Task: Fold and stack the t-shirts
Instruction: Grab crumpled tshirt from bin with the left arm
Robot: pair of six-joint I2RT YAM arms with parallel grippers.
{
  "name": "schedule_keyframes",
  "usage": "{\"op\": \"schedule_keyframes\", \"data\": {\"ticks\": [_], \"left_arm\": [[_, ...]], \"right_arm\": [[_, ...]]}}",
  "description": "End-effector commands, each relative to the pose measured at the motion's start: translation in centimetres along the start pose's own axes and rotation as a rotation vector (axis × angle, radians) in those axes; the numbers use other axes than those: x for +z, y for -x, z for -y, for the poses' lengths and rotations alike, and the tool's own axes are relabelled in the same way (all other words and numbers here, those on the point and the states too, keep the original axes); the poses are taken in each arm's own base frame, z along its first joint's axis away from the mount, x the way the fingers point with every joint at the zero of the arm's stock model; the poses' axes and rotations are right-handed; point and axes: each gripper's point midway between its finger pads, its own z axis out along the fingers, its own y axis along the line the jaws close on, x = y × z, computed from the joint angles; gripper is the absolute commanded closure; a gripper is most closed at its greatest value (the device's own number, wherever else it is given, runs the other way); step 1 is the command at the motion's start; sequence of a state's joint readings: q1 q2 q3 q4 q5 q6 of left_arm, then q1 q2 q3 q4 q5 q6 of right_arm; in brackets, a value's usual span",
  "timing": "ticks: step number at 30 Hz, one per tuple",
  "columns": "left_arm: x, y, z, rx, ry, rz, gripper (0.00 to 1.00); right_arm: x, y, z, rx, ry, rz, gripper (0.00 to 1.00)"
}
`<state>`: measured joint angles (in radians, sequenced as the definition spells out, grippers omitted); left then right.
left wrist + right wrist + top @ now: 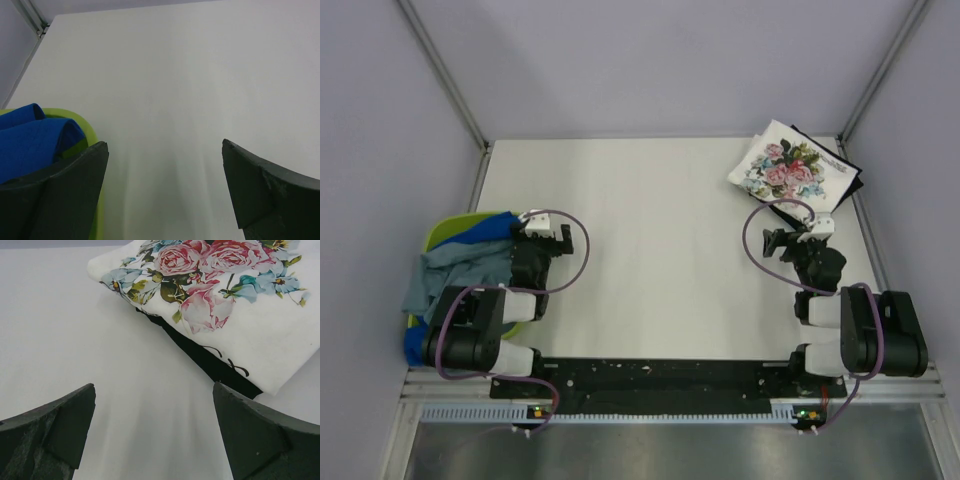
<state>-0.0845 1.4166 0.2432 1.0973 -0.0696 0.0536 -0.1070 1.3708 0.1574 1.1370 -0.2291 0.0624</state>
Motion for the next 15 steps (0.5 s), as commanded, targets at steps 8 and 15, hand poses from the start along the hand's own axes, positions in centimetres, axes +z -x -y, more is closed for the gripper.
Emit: {"op": "schedule_keyframes", "data": {"ticks": [8,15], "left_arm": [[0.6,1.3,-0.3,-0.014,0.016,0.045,0.01],[2.6,6.0,3.4,0.092,-0.24,-0.073,0.02]], "right_arm": [[-0.5,3.5,0.8,0.006,-0.07,0.103,0.01],[-0.8,11.2,-1.8,0.066,0.042,0.209,0.02]]}}
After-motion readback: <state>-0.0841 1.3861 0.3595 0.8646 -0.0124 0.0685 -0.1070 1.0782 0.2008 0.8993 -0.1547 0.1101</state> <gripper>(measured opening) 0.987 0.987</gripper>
